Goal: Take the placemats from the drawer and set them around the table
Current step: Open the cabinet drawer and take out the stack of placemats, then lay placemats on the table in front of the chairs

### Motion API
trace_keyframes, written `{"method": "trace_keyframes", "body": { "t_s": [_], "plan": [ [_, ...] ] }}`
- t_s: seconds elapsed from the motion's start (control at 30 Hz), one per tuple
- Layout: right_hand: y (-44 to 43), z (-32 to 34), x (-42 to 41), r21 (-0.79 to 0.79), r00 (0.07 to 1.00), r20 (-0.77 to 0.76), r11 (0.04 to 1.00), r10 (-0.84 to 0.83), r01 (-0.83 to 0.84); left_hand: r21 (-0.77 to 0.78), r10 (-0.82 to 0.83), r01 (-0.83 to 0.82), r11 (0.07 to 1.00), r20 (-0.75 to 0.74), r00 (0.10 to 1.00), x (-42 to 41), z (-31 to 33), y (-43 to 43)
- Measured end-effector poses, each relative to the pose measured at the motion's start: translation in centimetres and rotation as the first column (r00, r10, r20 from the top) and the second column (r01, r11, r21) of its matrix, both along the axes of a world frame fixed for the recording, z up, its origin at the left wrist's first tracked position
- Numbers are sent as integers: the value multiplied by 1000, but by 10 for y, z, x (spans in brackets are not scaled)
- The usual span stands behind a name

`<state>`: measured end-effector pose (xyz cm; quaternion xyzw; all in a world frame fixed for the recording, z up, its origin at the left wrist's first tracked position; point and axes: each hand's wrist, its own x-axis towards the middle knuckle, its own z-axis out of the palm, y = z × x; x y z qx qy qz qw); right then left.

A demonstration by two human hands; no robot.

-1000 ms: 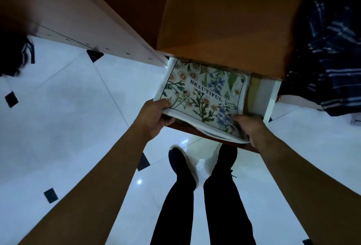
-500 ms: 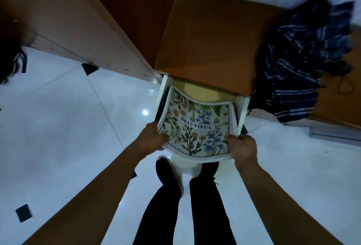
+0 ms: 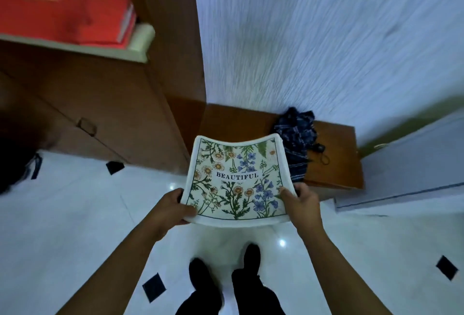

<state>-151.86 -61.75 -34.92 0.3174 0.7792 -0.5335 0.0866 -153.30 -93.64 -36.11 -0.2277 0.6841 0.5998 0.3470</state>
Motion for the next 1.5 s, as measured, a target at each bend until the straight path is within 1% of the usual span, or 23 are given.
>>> {"method": "trace_keyframes", "body": {
  "t_s": [0.13,0.27,0.33,0.43,0.5,0.6,0.77,0.83,0.93,1.03,1.13,1.23,1.43,1.5],
  "plan": [
    [-7,75,15,-29,984,-175,999,30,-35,27,88,-85,996,-159,983,28,77,-11],
    [-18,119,23,-71,950,-289,987,119,-145,40,213,-210,977,-283,935,63,133,-18],
    [-26,133,26,-97,926,-327,968,188,-231,54,317,-319,946,-348,882,88,155,-18],
    [-43,141,28,-122,883,-365,925,296,-360,51,462,-489,871,-421,781,132,176,-20],
    [-62,147,31,-122,840,-381,879,387,-460,47,554,-604,796,-461,693,170,184,-27],
    [-102,154,41,-107,759,-415,801,502,-589,49,642,-719,693,-494,586,234,192,-42],
    [-204,175,94,-69,541,-483,586,689,-808,98,792,-891,443,-509,338,363,211,-78],
    [-250,184,128,-67,434,-502,467,748,-882,111,826,-938,329,-516,228,418,214,-92],
    [-313,196,183,-62,309,-527,327,792,-943,126,845,-973,191,-525,98,494,218,-108],
    [-380,204,250,-48,164,-530,163,832,-985,146,843,-989,35,-535,-49,573,221,-128],
    [-444,204,320,-21,56,-536,53,843,-998,133,829,-989,-69,-543,-131,651,223,-149],
    [-508,202,402,-37,-24,-550,-53,835,-998,99,805,-982,-161,-563,-189,734,226,-171],
    [-603,204,555,-66,-190,-563,-273,804,-960,19,753,-931,-364,-582,-307,877,237,-192],
    [-634,204,602,-65,-257,-555,-349,791,-935,11,735,-898,-440,-570,-367,917,236,-198]
  ]
}}
